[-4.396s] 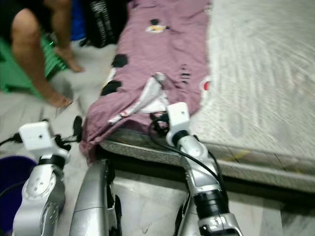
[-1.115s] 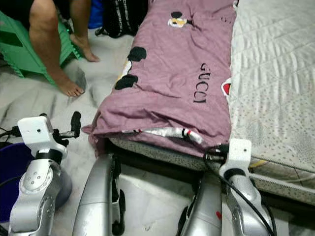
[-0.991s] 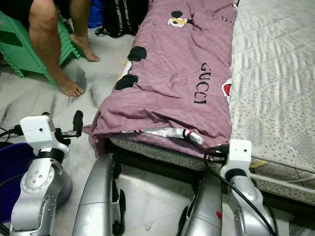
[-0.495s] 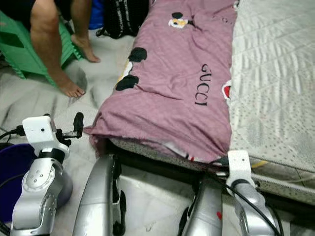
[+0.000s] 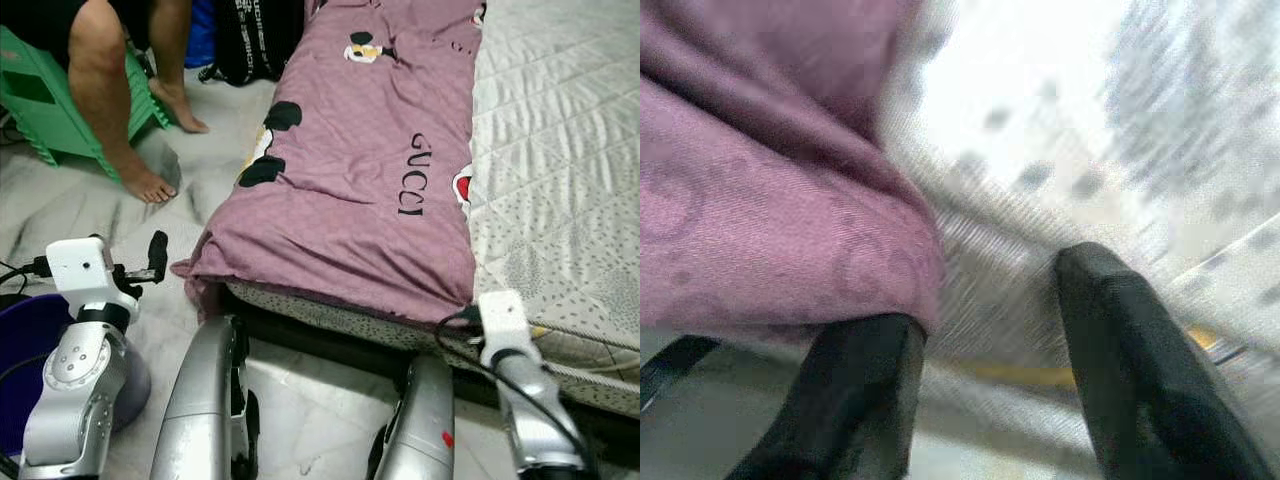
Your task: Clean up the room
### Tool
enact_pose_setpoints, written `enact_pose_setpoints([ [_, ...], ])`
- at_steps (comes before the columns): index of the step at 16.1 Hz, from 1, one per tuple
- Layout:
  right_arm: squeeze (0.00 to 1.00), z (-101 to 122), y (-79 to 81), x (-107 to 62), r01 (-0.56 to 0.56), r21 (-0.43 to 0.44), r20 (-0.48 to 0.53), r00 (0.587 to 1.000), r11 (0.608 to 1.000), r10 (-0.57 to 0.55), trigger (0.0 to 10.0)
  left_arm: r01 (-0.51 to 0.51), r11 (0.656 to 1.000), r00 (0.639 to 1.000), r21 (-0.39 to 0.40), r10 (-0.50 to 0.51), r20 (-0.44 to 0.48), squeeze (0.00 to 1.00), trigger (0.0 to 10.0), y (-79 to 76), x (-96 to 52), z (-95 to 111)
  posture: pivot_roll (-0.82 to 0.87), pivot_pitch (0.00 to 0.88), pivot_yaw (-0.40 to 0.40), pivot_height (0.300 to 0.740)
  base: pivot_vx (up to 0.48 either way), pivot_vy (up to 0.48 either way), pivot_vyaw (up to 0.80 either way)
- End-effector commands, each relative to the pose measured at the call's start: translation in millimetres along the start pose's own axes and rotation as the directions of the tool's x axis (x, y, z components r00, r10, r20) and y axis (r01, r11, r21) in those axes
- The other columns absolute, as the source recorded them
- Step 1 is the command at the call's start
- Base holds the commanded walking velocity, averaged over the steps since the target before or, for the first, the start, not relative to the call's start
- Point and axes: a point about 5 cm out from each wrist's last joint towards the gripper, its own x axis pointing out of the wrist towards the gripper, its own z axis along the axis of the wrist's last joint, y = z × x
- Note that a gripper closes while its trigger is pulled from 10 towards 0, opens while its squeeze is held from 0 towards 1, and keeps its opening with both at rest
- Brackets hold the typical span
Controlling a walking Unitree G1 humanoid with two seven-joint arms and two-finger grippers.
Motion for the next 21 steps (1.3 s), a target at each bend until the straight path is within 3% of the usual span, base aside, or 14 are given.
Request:
enact_pose_setpoints([
  [1,1.0,-2.5,-15.7,-7.4,0.043,-0.054,0.002,0.999,0.998,-0.043,10.0,0.009,1.0,1.0,0.004,-0.009,-0.005,0.0,10.0,0.4,-0.3,-1.7,0.04,0.109,0.027,0.519,0.0,0.0,0.0],
  [4,1.0,-10.8,-14.4,-14.4,0.012,-0.078,-0.002,1.0,0.997,-0.012,10.0,0.014,1.0,1.0,0.005,-0.014,-0.005,0.0,10.0,0.1,0.3,-2.0,0.04,0.107,0.024,0.519,0.0,0.0,0.0],
  [6,1.0,-66.5,-8.5,-46.0,-0.096,-0.199,-0.035,0.995,0.975,0.091,10.0,0.017,1.0,1.0,-0.002,-0.017,0.002,0.0,10.0,-1.3,4.1,-2.0,0.02,0.099,0.01,0.519,0.0,0.0,0.0],
  [7,1.0,-81.4,-14.4,-48.7,-0.069,-0.201,-0.053,0.997,0.977,0.06,10.0,0.017,1.0,1.0,-0.005,-0.017,0.004,0.0,10.0,-2.5,4.4,-1.6,0.02,0.096,0.012,0.519,0.0,0.0,0.0],
  [9,1.0,-85.4,-21.4,-42.8,-0.028,-0.197,-0.04,0.999,0.98,0.02,10.0,0.019,1.0,1.0,-0.006,-0.019,0.005,0.0,10.0,-3.1,4.4,-2.1,0.01,0.088,0.018,0.519,0.0,0.0,0.0],
  [11,1.0,-78.8,-31.8,-31.1,0.035,-0.168,0.001,0.999,0.985,-0.035,10.0,0.02,1.0,1.0,-0.005,-0.02,0.012,0.0,10.0,-3.2,6.7,-1.7,0.0,0.078,0.02,0.519,0.0,0.0,0.0],
  [12,1.0,-47.6,-37.3,-12.6,0.092,-0.091,0.11,0.991,0.992,-0.082,10.0,0.014,1.0,1.0,-0.009,-0.014,0.029,0.0,10.0,-3.3,10.9,1.3,0.0,0.065,0.021,0.519,0.0,0.0,0.0],
  [13,1.0,-2.8,-31.3,0.4,0.087,-0.011,0.258,0.963,0.996,-0.081,10.0,0.01,1.0,0.999,-0.013,-0.01,0.043,0.0,10.0,-4.3,13.9,3.5,0.0,0.055,0.021,0.519,0.0,0.0,0.0],
  [15,1.0,47.5,-13.0,2.5,0.016,0.047,0.404,0.914,0.999,-0.033,10.0,0.006,1.0,0.998,-0.018,-0.005,0.058,0.0,10.0,-5.4,15.0,5.7,0.01,0.04,0.021,0.519,0.0,0.0,0.0],
  [16,1.0,101.4,27.6,-10.7,-0.166,0.078,0.527,0.844,0.983,0.1,10.0,0.001,1.0,0.997,-0.031,0.001,0.08,0.0,10.0,-6.6,17.3,9.6,0.0,0.023,0.031,0.519,0.0,0.0,0.0],
  [17,1.0,126.5,59.4,-23.6,-0.324,0.07,0.576,0.785,0.943,0.227,10.0,0.002,0.999,0.995,-0.042,0.002,0.096,0.0,10.0,-8.3,19.5,12.9,0.01,0.015,0.039,0.519,0.0,0.0,0.0],
  [19,1.0,136.7,87.8,-33.7,-0.487,0.102,0.606,0.722,0.867,0.334,10.0,0.01,0.999,0.994,-0.044,-0.004,0.113,0.0,10.0,-10.6,22.9,16.9,0.01,0.009,0.046,0.519,0.0,0.0,0.0],
  [20,1.0,137.4,109.9,-39.4,-0.591,0.048,0.597,0.663,0.805,0.451,10.0,0.013,0.999,0.993,-0.042,-0.008,0.121,0.0,10.0,-10.8,23.4,18.9,0.02,0.002,0.047,0.519,0.0,0.0,0.0],
  [21,1.0,124.8,138.1,-39.7,-0.71,-0.014,0.472,0.616,0.704,0.63,10.0,0.01,0.999,0.991,-0.041,-0.004,0.134,0.0,10.0,-10.0,23.6,21.1,0.03,0.0,0.037,0.519,0.0,0.0,0.0],
])
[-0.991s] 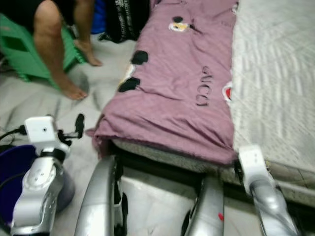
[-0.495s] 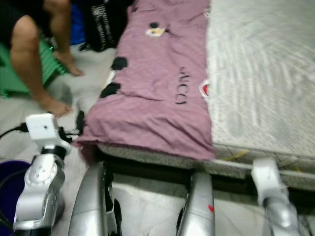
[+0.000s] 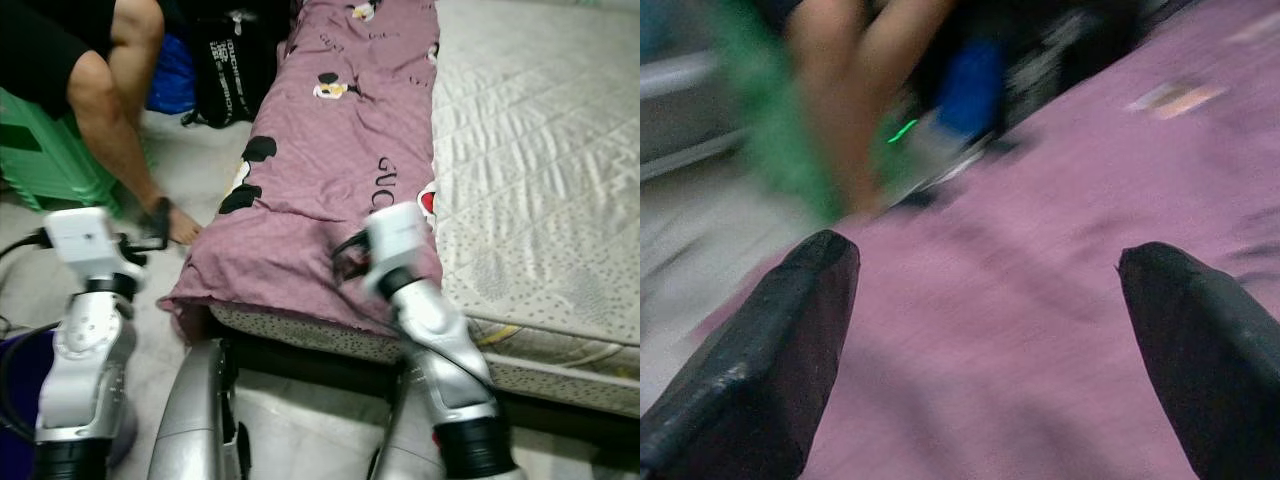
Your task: Clean up the room
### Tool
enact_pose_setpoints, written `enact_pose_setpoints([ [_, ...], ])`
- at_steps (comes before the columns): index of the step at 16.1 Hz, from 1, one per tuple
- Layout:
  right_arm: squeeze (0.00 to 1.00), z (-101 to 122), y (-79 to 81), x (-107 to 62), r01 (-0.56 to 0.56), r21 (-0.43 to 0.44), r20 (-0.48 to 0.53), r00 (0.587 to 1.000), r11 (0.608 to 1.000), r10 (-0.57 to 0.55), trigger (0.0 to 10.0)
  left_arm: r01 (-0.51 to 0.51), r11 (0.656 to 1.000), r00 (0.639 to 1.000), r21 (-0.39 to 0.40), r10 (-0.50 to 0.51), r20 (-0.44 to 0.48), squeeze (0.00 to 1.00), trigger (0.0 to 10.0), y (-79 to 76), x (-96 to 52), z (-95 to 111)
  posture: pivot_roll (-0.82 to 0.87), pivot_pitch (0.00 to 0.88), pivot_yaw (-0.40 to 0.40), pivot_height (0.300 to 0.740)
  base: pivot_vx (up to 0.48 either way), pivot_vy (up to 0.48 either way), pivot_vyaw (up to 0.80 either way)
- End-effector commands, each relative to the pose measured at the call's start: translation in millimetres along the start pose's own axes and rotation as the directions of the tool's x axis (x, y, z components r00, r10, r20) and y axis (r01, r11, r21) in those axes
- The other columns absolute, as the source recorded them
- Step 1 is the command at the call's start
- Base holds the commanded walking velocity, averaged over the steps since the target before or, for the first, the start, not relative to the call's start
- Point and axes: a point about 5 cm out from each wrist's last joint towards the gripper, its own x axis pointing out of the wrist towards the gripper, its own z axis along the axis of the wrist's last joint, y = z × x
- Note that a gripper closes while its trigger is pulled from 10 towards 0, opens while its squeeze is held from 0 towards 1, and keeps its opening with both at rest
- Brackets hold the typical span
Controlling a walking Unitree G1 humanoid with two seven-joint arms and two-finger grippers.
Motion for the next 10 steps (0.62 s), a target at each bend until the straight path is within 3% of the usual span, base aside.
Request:
enact_pose_setpoints([
  [1,1.0,-8.4,1.2,4.6,-0.027,0.025,-0.064,0.998,0.999,0.029,10.0,-0.015,1.0,1.0,0.002,0.015,0.007,0.0,10.0,1.6,-1.3,-0.7,0.05,0.0,0.025,0.519,0.0,0.0,0.0],
  [4,1.0,10.1,-19.3,33.1,0.135,0.111,-0.037,0.991,0.985,-0.131,10.0,-0.037,0.999,0.999,-0.006,0.037,0.006,0.0,10.0,2.7,-4.5,-2.3,0.06,0.0,0.015,0.519,0.0,0.0,0.0],
  [6,1.0,13.2,-25.2,45.5,0.182,0.099,-0.032,0.983,0.978,-0.18,10.0,-0.037,0.999,0.999,-0.007,0.037,0.005,0.0,10.0,1.5,-7.3,-3.2,0.07,0.005,0.013,0.519,0.0,0.0,0.0],
  [9,1.0,-11.7,-37.9,50.5,0.262,0.075,-0.177,0.953,0.962,-0.245,10.0,-0.048,0.999,0.999,0.001,0.048,0.003,0.0,10.0,5.2,-11.7,-2.3,0.09,0.027,0.001,0.519,0.0,0.0,0.0],
  [10,1.0,-40.2,-43.4,45.1,0.292,0.066,-0.315,0.913,0.954,-0.258,10.0,-0.068,0.998,0.998,0.004,0.069,-0.006,0.0,10.0,9.6,-15.1,-4.7,0.08,0.038,-0.002,0.519,0.0,0.0,0.0],
])
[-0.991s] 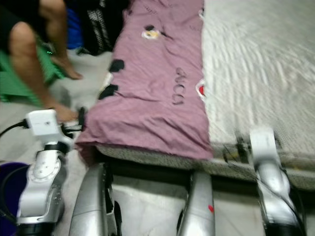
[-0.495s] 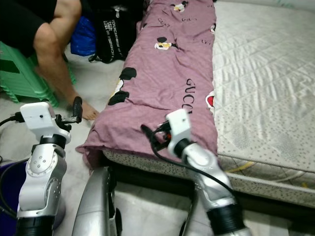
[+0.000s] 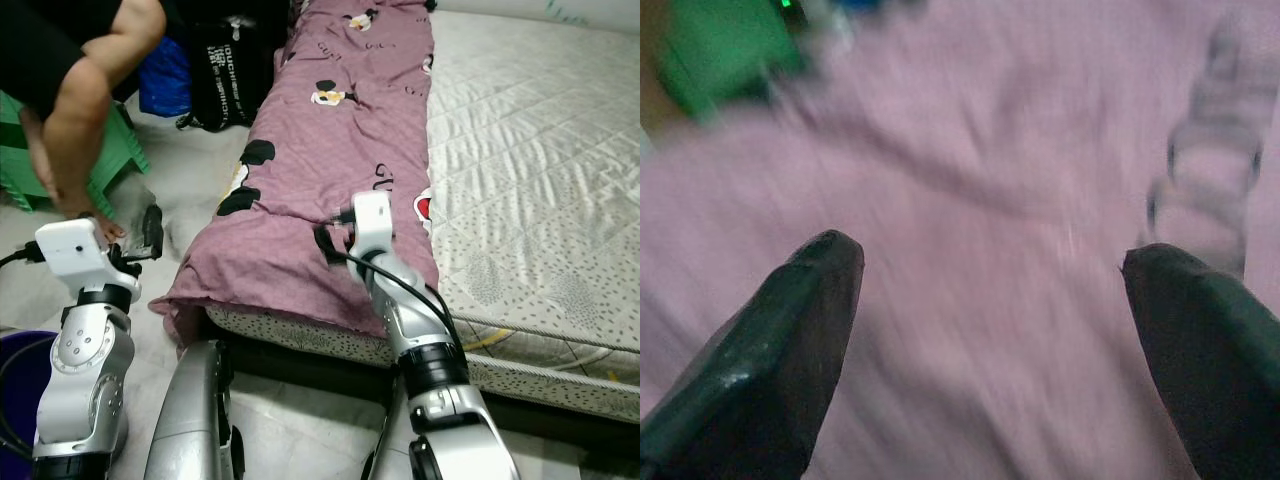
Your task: Clean up the room
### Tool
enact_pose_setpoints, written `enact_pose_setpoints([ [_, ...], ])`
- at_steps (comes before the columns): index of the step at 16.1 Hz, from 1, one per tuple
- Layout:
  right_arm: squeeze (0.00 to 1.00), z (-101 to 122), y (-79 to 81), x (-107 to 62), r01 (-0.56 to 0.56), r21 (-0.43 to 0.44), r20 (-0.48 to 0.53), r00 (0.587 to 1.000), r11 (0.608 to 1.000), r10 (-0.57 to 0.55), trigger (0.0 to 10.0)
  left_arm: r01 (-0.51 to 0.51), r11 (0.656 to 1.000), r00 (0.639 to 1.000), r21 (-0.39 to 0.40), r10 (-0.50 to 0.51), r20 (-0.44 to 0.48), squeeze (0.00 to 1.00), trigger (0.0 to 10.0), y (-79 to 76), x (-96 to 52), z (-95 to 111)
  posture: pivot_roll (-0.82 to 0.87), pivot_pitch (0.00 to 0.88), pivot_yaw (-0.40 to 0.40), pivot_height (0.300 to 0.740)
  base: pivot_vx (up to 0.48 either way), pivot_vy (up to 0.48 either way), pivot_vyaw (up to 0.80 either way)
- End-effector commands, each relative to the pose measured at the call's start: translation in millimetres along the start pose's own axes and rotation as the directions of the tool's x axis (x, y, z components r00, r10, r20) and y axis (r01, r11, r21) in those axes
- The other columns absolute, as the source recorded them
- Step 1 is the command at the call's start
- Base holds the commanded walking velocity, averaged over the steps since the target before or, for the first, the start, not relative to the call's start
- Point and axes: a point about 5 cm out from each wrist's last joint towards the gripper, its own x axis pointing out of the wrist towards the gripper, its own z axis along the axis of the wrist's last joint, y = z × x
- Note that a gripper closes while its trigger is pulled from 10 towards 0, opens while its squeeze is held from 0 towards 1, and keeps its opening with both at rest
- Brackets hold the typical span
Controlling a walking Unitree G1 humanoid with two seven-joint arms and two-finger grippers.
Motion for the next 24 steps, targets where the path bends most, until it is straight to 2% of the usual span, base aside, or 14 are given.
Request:
enact_pose_setpoints([
  [1,1.0,-18.1,-9.6,1.4,0.042,0.02,-0.093,0.995,0.999,-0.04,10.0,-0.018,1.0,1.0,0.011,0.018,-0.001,0.0,10.0,3.3,-2.8,0.3,0.08,0.041,-0.004,0.519,0.0,0.0,0.0],
  [3,1.0,-35.7,-25.4,0.1,0.124,0.1,-0.204,0.974,0.987,-0.102,10.0,-0.006,1.0,1.0,0.009,0.006,-0.012,0.0,10.0,-0.3,-3.9,-1.9,0.09,0.052,-0.008,0.519,0.0,0.0,0.0],
  [5,1.0,-47.8,-48.9,-6.9,0.215,0.115,-0.282,0.943,0.97,-0.176,10.0,-0.004,1.0,1.0,0.014,0.005,-0.023,0.0,10.0,1.4,-4.1,-2.6,0.08,0.062,-0.004,0.519,0.0,0.0,0.0],
  [6,1.0,-53.3,-61.1,-13.7,0.244,0.084,-0.294,0.932,0.966,-0.21,10.0,-0.006,1.0,1.0,0.018,0.006,-0.027,0.0,10.0,3.0,-4.9,-3.0,0.08,0.069,-0.003,0.519,0.0,0.0,0.0],
  [8,1.0,-56.3,-73.2,-21.9,0.281,0.087,-0.28,0.928,0.956,-0.247,10.0,-0.007,1.0,1.0,0.022,0.008,-0.028,0.0,10.0,4.4,-5.5,-2.4,0.08,0.074,-0.001,0.519,0.0,0.0,0.0],
  [9,1.0,-43.4,-76.4,-26.7,0.27,0.157,-0.149,0.957,0.95,-0.247,10.0,-0.009,1.0,1.0,0.022,0.009,-0.026,0.0,10.0,4.6,-5.3,-1.9,0.08,0.076,-0.002,0.519,0.0,0.0,0.0],
  [10,0.36,-29.8,-68.6,-30.4,0.213,0.169,-0.024,0.977,0.962,-0.212,10.0,-0.011,1.0,1.0,0.019,0.012,-0.022,0.0,10.0,4.1,-5.1,-1.6,0.07,0.075,-0.002,0.519,0.0,0.0,0.0],
  [11,0.0,-16.9,-57.9,-33.0,0.169,0.146,0.076,0.981,0.975,-0.181,10.0,-0.01,1.0,1.0,0.014,0.01,-0.02,0.0,10.0,2.5,-4.8,-1.9,0.07,0.075,-0.002,0.519,0.0,0.0,0.0],
  [13,0.0,0.6,-37.9,-37.0,0.108,0.1,0.192,0.973,0.989,-0.125,10.0,-0.002,1.0,1.0,0.002,0.002,-0.017,0.0,10.0,-0.7,-4.5,-2.5,0.06,0.071,0.001,0.519,0.0,0.0,0.0],
  [14,0.0,25.8,-12.2,-44.2,0.067,0.067,0.353,0.932,0.995,-0.087,10.0,0.016,1.0,1.0,-0.017,-0.015,0.006,0.0,10.0,-3.7,-2.9,-0.1,0.04,0.055,0.008,0.519,0.0,0.0,0.0],
  [16,0.0,37.3,-0.9,-48.3,0.05,0.042,0.415,0.908,0.998,-0.063,10.0,0.028,0.999,0.999,-0.018,-0.028,0.019,0.0,10.0,-2.9,-0.9,3.1,0.03,0.047,0.014,0.519,0.0,0.0,0.0],
  [19,0.0,46.3,2.7,-50.9,0.06,0.006,0.464,0.884,0.998,-0.056,10.0,0.031,0.999,0.999,-0.015,-0.03,0.039,0.0,10.0,-1.8,7.1,6.6,0.03,0.038,0.014,0.519,0.0,0.0,0.0],
  [21,0.0,48.1,-4.7,-43.8,0.095,0.076,0.439,0.89,0.993,-0.119,10.0,0.024,1.0,0.999,-0.016,-0.023,0.049,0.0,10.0,-3.5,11.2,8.4,0.03,0.028,0.008,0.544,0.0,0.0,0.0],
  [24,0.0,57.1,-5.3,-39.5,0.112,0.087,0.458,0.878,0.99,-0.14,10.0,0.026,0.999,0.999,-0.029,-0.024,0.046,0.0,10.0,-6.1,9.4,5.7,0.04,0.023,0.005,0.579,0.0,0.0,0.0],
])
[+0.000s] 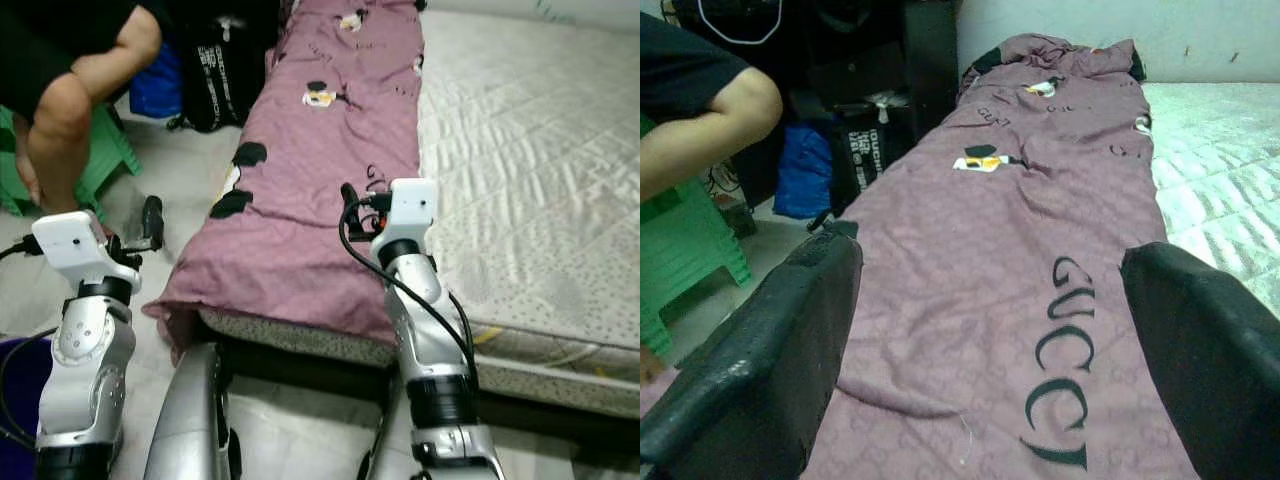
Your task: Clean up the room
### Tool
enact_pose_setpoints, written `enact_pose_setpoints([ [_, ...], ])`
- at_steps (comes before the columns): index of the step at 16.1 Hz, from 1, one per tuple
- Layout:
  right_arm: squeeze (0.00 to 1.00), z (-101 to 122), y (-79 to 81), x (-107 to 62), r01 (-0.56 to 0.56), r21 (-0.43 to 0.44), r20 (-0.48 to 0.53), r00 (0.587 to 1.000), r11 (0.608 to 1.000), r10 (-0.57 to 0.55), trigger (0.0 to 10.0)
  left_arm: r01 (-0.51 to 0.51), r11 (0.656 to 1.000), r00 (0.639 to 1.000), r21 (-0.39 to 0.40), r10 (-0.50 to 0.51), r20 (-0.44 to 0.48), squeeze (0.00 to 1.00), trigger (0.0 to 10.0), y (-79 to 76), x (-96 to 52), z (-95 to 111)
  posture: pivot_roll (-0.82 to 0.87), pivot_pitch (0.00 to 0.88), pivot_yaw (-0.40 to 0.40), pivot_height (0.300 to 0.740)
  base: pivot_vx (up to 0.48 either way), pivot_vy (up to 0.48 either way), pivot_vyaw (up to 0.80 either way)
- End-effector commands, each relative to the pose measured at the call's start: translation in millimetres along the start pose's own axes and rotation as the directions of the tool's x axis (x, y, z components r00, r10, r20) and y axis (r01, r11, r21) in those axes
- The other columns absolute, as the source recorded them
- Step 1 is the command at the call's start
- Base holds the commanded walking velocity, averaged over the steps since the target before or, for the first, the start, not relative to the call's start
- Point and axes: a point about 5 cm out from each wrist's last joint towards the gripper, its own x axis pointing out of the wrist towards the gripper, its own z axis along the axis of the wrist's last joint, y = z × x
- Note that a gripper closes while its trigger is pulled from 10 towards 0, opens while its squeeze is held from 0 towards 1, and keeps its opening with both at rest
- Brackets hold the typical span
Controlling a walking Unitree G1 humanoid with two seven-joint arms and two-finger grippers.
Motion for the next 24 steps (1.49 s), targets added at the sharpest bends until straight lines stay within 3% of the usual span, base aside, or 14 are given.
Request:
enact_pose_setpoints([
  [1,0.0,6.4,-2.2,5.3,0.019,0.011,0.023,1.0,1.0,-0.02,10.0,0.0,1.0,1.0,0.003,0.0,-0.006,0.0,10.0,-1.8,0.3,-2.3,0.04,0.02,0.005,0.589,0.0,0.0,0.0],
  [11,0.0,4.3,-10.2,10.3,0.084,-0.013,0.021,0.996,0.996,-0.084,10.0,0.016,1.0,1.0,-0.004,-0.016,-0.007,0.0,10.0,-4.9,5.1,-4.6,0.03,0.007,0.013,0.709,0.0,0.0,0.0],
  [24,0.0,-7.1,-18.4,7.1,0.133,-0.067,0.004,0.991,0.989,-0.133,10.0,0.021,1.0,0.999,0.013,-0.02,-0.051,0.0,10.0,-5.9,5.1,-12.3,0.04,0.006,0.017,0.74,0.0,0.0,0.0],
])
